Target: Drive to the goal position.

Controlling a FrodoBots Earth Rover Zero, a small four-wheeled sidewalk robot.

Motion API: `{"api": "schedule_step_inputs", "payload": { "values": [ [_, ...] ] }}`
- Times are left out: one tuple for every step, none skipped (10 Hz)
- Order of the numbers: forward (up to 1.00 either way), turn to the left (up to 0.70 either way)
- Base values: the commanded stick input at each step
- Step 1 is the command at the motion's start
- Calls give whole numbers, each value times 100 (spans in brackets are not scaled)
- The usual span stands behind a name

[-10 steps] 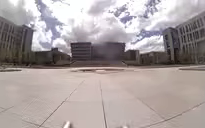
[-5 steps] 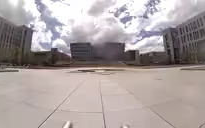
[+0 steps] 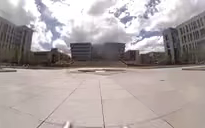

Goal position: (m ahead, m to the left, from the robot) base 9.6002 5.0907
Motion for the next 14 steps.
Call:
{"api": "schedule_step_inputs", "payload": {
  "values": [
    [70, 0],
    [70, 0],
    [70, 0],
    [70, 0],
    [70, 0],
    [70, 0],
    [70, 0],
    [70, 0],
    [70, 0],
    [70, 0],
    [70, 0],
    [70, 0],
    [70, 0],
    [70, 0]
  ]
}}
